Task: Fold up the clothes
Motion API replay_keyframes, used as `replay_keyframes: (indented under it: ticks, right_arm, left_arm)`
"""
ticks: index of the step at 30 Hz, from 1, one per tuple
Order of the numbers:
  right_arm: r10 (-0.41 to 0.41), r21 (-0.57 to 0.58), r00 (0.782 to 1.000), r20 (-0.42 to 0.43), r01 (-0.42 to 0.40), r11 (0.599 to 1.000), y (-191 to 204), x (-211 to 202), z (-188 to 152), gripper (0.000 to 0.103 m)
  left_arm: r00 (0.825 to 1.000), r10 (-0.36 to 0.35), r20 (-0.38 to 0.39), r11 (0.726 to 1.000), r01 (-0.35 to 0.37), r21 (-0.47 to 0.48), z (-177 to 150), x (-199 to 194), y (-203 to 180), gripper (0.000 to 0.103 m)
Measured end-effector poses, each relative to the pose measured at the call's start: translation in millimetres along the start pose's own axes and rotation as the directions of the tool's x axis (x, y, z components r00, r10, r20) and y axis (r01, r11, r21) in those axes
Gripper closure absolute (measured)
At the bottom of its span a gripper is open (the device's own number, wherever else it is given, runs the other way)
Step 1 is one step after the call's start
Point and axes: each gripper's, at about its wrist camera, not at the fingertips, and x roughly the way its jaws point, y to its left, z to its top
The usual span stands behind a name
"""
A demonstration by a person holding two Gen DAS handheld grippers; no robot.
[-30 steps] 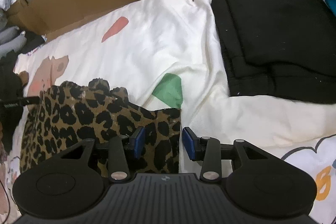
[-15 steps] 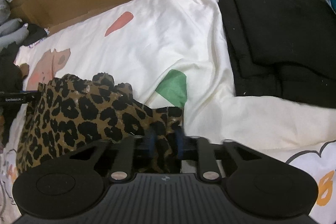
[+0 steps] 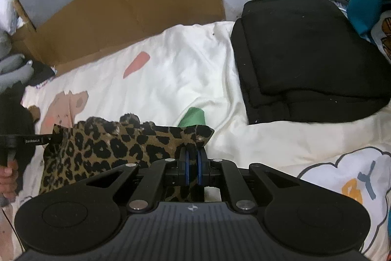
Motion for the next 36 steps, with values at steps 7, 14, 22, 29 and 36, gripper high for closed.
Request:
replay_keyframes:
  ticks: [7,14,22,29,36]
  right_arm:
    - [0.023,0.017,0.999,0.044,-0.024,1.000,2.9,-22.0,5.9,0.098]
    - [0.015,0.055,0.999,0.037,-0.017,0.998,-0.6,-21.3,16.0,0.098]
    - [-0.019,0.058,0.999,-0.050,0.022,0.998,-2.3,16.4,32.5,0.098]
    - [-0.034,0.022,0.990,-0.137,0.037,0.999,-11.0,57.3,27.8,0.098]
    - [-0.140,-0.010,0.981,-0.132,0.140,0.990,-4.9,50.6,33.3,0.076]
  left_arm:
    - [0.996,0.023,0.091,1.000,-0.021,-0.017,17.8,-44.1,1.0,0.096]
    - [0.993,0.053,0.104,0.999,-0.052,-0.008,35.4,-47.8,-9.6,0.096]
    - [0.994,0.110,0.006,0.994,-0.110,0.025,35.6,-11.0,-12.5,0.096]
    - [0.992,0.115,-0.054,0.993,-0.114,0.021,23.7,28.8,-13.2,0.094]
    - [0.977,0.200,-0.071,0.980,-0.198,0.029,29.3,16.9,-14.7,0.074]
